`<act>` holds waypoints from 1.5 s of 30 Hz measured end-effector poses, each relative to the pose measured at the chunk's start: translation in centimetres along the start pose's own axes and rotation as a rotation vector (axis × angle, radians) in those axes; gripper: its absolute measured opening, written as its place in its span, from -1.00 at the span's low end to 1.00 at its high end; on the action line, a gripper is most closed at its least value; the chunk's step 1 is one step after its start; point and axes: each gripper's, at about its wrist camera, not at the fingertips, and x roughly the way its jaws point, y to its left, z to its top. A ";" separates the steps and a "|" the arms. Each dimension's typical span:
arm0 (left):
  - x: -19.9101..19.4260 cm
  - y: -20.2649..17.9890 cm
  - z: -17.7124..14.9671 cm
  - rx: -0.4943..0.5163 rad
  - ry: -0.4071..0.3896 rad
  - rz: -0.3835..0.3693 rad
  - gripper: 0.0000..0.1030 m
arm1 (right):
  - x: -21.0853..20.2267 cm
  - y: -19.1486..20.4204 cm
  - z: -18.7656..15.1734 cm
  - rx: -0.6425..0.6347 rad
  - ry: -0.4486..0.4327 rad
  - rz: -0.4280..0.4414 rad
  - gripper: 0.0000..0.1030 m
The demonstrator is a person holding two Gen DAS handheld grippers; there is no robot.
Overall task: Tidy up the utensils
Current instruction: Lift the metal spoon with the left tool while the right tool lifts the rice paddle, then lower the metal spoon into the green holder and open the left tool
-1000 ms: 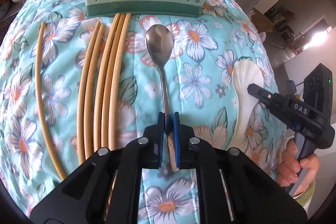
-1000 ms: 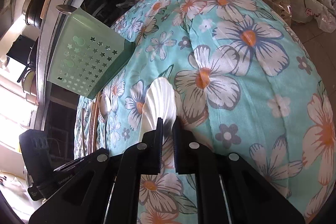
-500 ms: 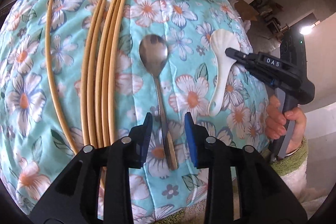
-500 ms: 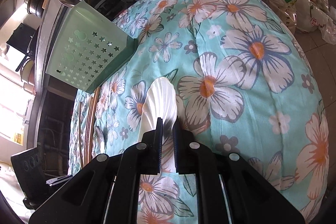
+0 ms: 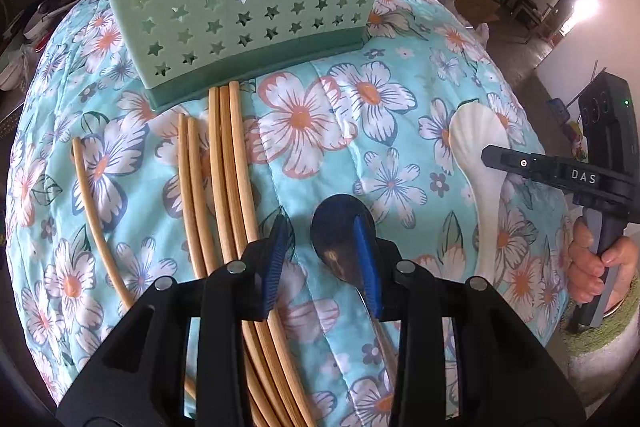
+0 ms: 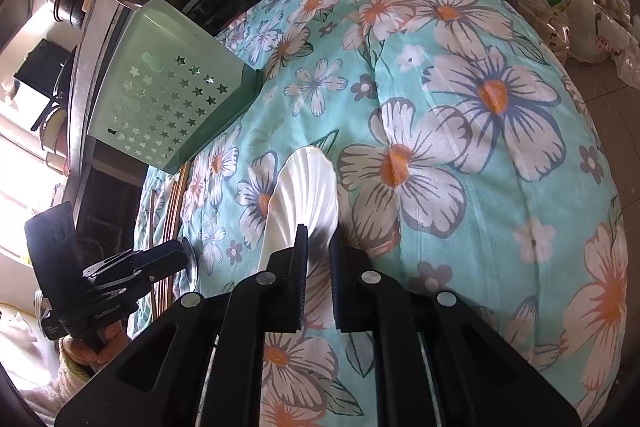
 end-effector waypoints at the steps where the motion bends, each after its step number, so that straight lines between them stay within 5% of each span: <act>1: 0.1 0.1 0.0 0.003 0.003 -0.002 -0.36 | 0.0 0.0 0.0 -0.001 0.000 0.001 -0.81; 10: 1.0 0.0 0.7 -0.007 -0.018 -0.032 -0.37 | 0.2 -0.3 0.5 0.018 0.014 0.025 -0.81; 13: 0.9 -0.6 0.6 0.028 -0.019 -0.033 -0.63 | 0.2 -0.5 0.6 0.037 0.020 0.048 -0.81; 19: 0.9 -2.2 0.0 0.113 -0.030 0.050 -0.76 | 0.2 -1.4 0.9 0.101 0.029 0.109 -0.81; 31: -2.5 -2.8 -0.1 0.097 -0.089 0.057 -0.98 | -2.1 2.2 1.0 -0.007 -0.066 0.017 -0.91; 39: -9.9 -1.5 0.4 0.048 -0.244 0.082 -0.98 | -7.2 5.1 1.7 -0.103 -0.199 -0.005 -0.93; 45: -18.4 0.5 2.7 -0.033 -0.481 0.139 -0.99 | -10.5 6.8 2.7 -0.144 -0.282 0.025 -0.93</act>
